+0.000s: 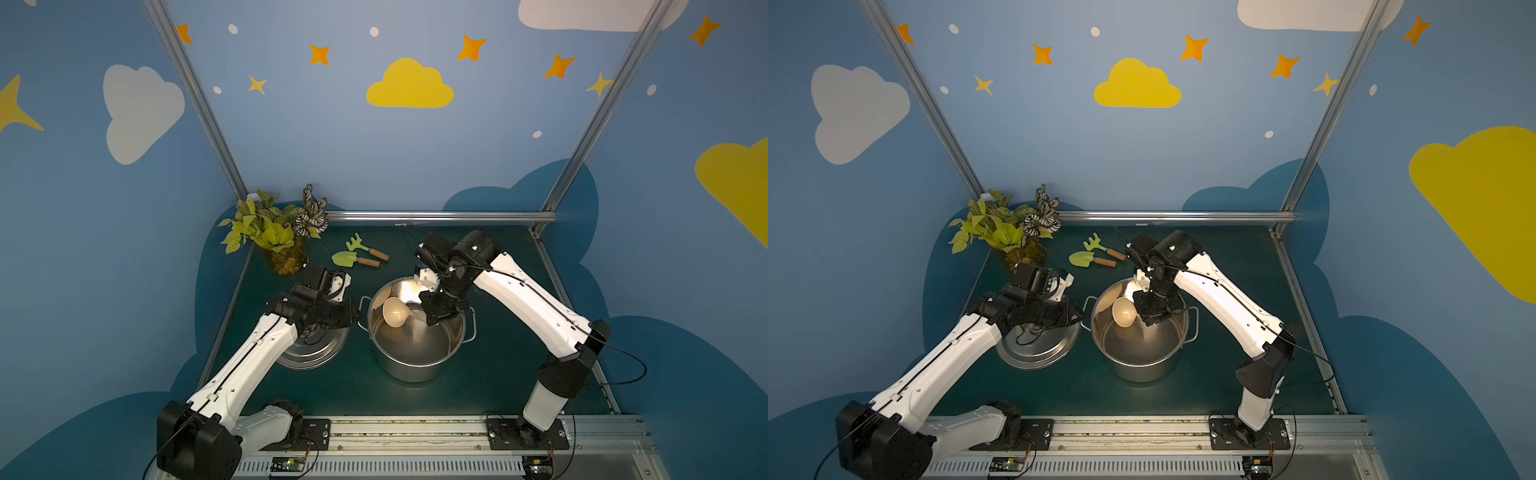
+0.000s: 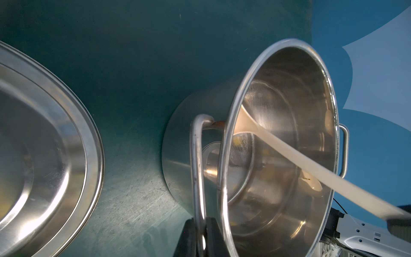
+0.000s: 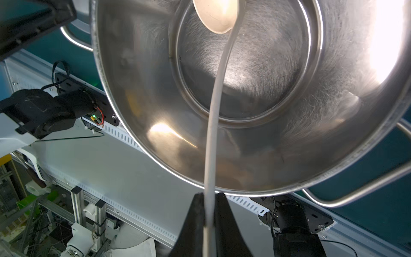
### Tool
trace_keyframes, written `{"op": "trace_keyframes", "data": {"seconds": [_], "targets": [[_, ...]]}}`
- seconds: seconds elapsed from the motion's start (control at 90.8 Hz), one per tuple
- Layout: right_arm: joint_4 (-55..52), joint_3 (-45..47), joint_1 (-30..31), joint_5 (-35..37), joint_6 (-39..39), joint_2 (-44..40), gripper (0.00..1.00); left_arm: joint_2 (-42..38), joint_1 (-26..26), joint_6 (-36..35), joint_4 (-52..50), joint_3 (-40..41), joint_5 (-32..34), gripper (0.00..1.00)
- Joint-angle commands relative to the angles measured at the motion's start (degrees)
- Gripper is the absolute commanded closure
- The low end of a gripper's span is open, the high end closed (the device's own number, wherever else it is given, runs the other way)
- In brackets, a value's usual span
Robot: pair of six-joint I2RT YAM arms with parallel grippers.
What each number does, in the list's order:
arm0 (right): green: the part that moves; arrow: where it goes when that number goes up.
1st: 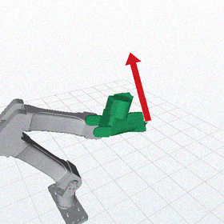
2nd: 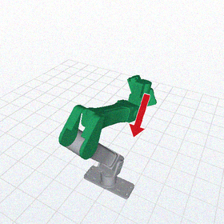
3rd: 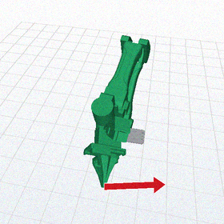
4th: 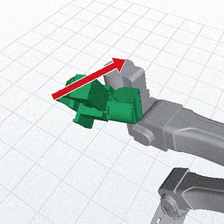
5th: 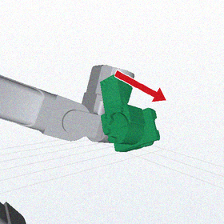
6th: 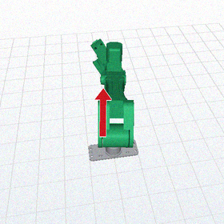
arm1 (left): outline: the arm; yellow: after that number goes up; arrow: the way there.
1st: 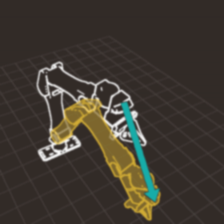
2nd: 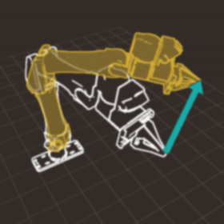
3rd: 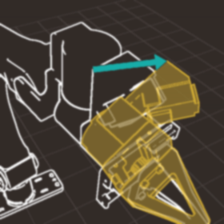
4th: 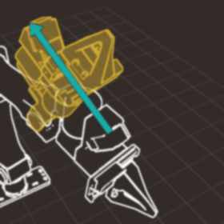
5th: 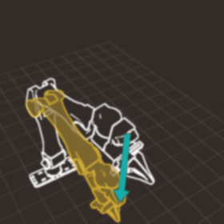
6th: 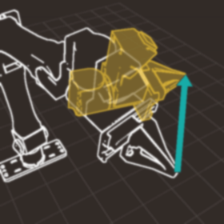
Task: Stir the soup with a spoon
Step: Stir the soup in the pan with a stick.
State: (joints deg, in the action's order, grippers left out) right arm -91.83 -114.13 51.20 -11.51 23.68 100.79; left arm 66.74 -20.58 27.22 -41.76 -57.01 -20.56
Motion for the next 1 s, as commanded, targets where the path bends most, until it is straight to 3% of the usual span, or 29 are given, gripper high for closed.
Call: {"op": "trace_keyframes", "data": {"seconds": [0.0, 0.231, 0.463, 0.738, 0.991], "targets": [[-11.47, 1.42, 2.35, -0.70, -0.10, -2.87, 1.00, 0.71, -0.16, -2.45, -0.65, -0.82, 0.98, 0.98], [-11.44, 11.67, 3.37, 0.80, 2.85, -10.91, 1.00, 1.46, -0.16, -2.73, -0.34, -1.22, 0.95, 0.98], [-11.47, 18.79, -3.18, 2.92, 2.62, -14.61, 1.00, 1.69, -0.15, -2.93, -0.34, -1.52, 1.13, 0.98], [-11.44, 10.02, -7.08, 3.25, -0.50, -6.18, 1.00, 1.82, -0.16, -2.77, -0.25, -1.35, 1.31, 0.98], [-11.47, 0.65, -2.94, 0.53, -1.29, 1.28, 1.00, 2.09, -0.11, -2.43, 0.44, -1.31, 1.20, 0.98]]}}
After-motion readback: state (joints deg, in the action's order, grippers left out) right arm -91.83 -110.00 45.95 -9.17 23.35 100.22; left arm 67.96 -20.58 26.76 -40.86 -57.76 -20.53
